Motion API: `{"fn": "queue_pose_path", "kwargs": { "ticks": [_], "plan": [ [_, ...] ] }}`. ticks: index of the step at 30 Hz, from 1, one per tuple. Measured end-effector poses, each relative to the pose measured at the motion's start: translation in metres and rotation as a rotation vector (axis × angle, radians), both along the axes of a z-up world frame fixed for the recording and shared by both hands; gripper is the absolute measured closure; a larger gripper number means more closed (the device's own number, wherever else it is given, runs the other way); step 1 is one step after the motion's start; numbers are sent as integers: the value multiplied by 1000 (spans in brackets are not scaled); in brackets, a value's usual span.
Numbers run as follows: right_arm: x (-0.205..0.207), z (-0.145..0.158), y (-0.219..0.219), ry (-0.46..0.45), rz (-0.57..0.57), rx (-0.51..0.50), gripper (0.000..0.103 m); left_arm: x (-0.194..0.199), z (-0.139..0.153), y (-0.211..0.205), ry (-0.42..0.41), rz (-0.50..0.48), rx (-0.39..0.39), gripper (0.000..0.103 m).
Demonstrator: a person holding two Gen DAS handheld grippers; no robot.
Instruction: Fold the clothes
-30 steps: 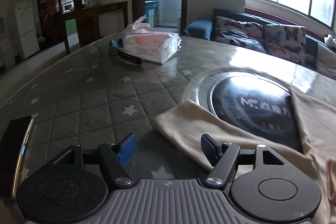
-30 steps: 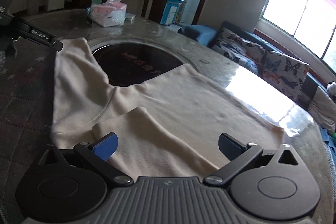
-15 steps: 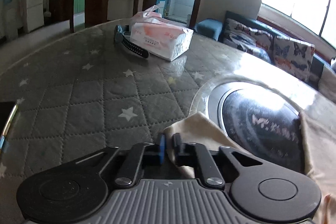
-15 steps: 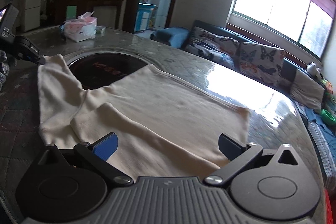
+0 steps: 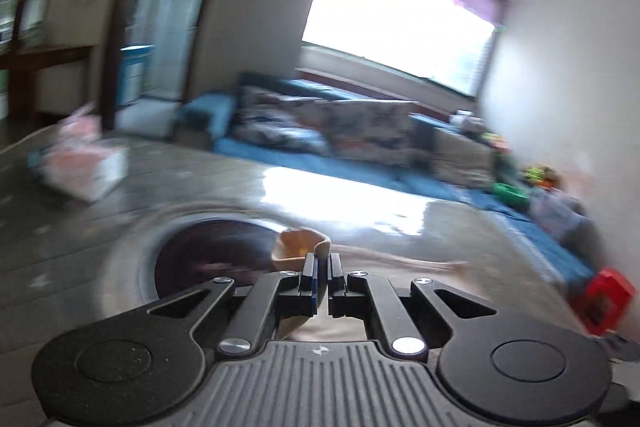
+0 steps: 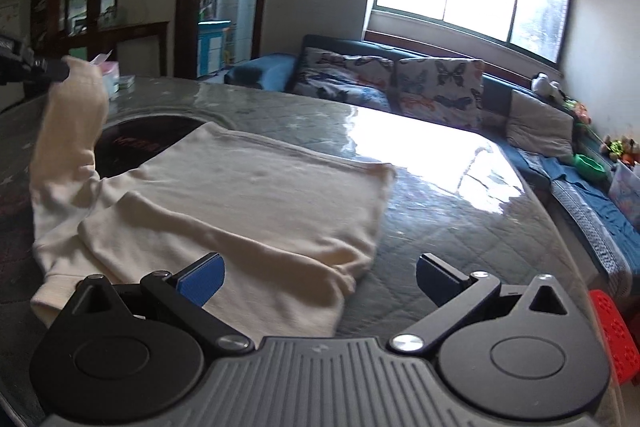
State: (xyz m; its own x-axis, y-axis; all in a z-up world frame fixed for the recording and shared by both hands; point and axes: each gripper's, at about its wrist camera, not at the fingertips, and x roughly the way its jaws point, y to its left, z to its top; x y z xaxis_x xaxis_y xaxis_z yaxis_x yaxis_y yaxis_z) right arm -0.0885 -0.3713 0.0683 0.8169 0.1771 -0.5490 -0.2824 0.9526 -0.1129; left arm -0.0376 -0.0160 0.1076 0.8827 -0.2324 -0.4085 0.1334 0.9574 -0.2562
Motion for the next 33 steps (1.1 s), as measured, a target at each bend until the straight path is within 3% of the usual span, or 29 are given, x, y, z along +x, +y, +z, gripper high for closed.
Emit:
{"fn": "queue_pose_path", "kwargs": {
  "ticks": [8,15,18,19,21,33],
  "plan": [
    [-5,-2,-30,1,-71,41,0,0,-14,-85,19,-243,23,98],
    [-9,-3,-45,9,-109,54,0,-2,-56,-125,123,-347,87,94],
    [-9,-3,-47,11,-114,57,0,-6,-69,-123,165,-373,107,85],
    [-8,-3,-47,10,-113,56,0,-6,-70,-120,169,-375,110,74],
    [-6,-1,-44,7,-105,59,0,-7,-69,-113,167,-374,113,63],
    [24,1,9,8,28,47,0,30,-72,-22,200,-94,98,65]
  ]
}}
